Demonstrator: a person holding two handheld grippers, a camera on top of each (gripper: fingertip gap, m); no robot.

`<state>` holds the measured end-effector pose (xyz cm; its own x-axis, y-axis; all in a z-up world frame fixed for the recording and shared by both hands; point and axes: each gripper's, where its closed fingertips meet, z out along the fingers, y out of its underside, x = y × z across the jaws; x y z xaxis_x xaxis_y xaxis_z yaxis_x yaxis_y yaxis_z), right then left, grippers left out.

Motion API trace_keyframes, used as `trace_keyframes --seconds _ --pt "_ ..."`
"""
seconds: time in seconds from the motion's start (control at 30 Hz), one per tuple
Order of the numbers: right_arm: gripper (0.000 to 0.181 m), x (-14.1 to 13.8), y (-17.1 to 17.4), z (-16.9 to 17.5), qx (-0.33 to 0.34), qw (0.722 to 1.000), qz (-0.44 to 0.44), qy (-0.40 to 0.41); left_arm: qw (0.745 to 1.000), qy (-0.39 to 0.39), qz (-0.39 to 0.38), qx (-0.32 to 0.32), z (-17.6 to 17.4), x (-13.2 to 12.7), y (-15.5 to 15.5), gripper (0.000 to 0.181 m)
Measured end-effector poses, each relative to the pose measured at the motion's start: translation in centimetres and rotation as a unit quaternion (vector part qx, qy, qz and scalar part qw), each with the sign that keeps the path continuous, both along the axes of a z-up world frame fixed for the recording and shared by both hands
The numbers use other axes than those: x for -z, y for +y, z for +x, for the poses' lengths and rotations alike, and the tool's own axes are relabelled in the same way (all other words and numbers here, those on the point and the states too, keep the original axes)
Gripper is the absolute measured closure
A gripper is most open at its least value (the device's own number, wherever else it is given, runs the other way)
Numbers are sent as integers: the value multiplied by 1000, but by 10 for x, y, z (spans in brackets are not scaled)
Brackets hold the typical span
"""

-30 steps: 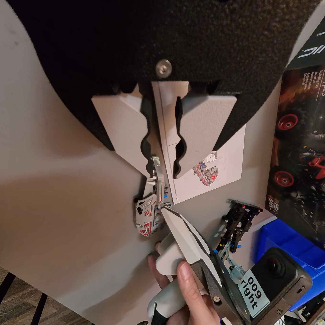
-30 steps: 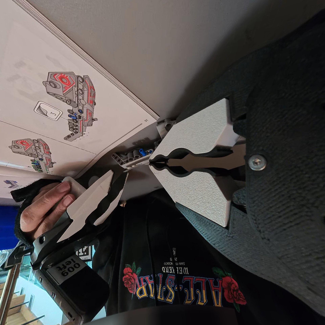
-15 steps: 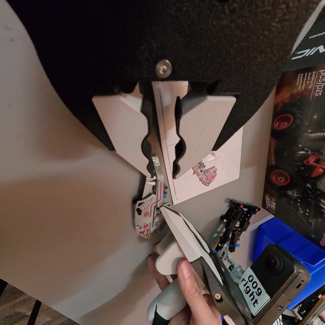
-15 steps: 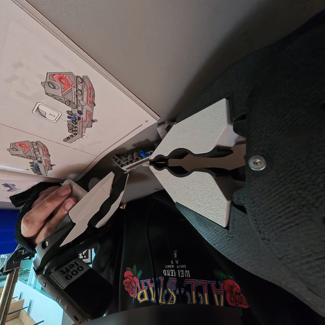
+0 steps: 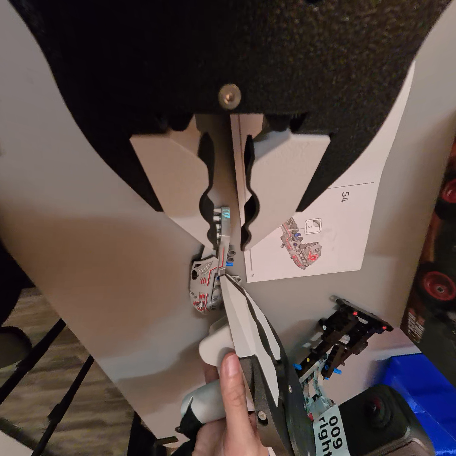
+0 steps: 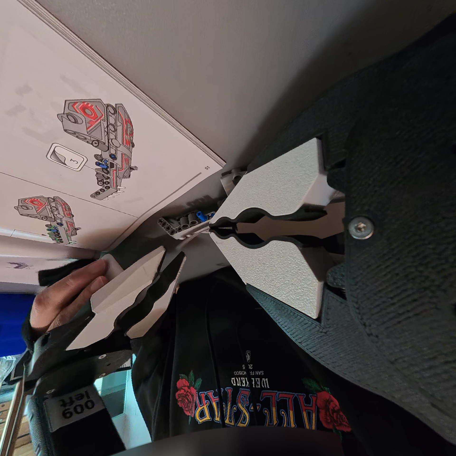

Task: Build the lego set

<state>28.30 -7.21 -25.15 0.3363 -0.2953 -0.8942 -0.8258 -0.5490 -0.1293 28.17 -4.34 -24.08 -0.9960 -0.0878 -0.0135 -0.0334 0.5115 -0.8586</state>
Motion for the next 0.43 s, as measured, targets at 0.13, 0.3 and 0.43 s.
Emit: trace_keyframes --seconds 0.13,0.3,0.43 --pt "181 1 0 0 1 1000 -2 2 1000 -5 7 18 -4 4 0 163" --pt "181 1 0 -1 -2 1000 -4 4 998 -42 27 22 -4 9 -1 163" --pt "181 1 0 0 1 1000 -4 7 998 -44 29 19 -3 12 -1 164"
